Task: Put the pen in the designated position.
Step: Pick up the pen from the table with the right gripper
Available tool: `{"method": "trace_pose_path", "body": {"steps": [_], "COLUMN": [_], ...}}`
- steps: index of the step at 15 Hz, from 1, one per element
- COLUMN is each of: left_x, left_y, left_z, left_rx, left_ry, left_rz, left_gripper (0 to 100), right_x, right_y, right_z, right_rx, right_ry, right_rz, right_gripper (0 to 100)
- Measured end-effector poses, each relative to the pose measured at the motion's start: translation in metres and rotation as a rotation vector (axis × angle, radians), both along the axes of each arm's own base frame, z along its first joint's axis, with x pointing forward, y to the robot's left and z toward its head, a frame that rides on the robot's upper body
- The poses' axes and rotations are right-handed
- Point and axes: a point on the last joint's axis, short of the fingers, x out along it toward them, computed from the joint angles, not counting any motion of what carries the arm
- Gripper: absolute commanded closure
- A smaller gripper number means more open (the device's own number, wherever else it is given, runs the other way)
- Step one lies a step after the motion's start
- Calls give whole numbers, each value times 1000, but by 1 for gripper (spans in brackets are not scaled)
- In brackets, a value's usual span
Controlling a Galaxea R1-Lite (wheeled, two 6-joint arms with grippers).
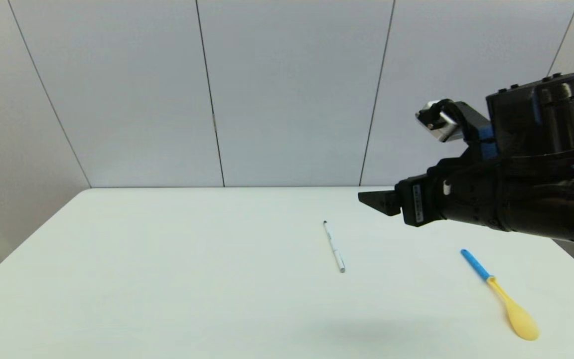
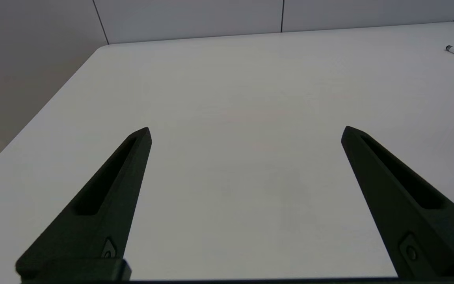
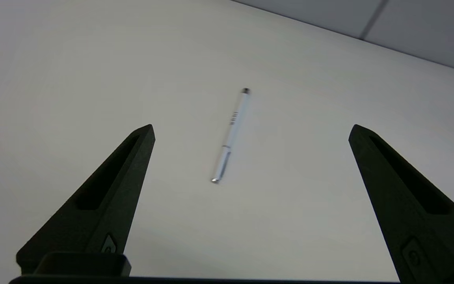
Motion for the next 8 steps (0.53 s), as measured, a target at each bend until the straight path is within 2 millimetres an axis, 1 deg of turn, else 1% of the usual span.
{"method": "trace_pose_path", "body": {"steps": [2,6,8], "left_x": [0,0,0], "left_y": [0,0,0], "left_z": [0,0,0], "left_rx": [0,0,0], "left_ry": [0,0,0], "left_rz": [0,0,0], "left_gripper": [0,0,0], "right_x": [6,16,15], "right_y": [8,19,28], "right_z": [-7,-23,-32], "right_rx": [-34,-76,-97], "right_ry": [-5,14,40], "right_rz": [-85,-122,-127], "right_gripper": [0,0,0]}}
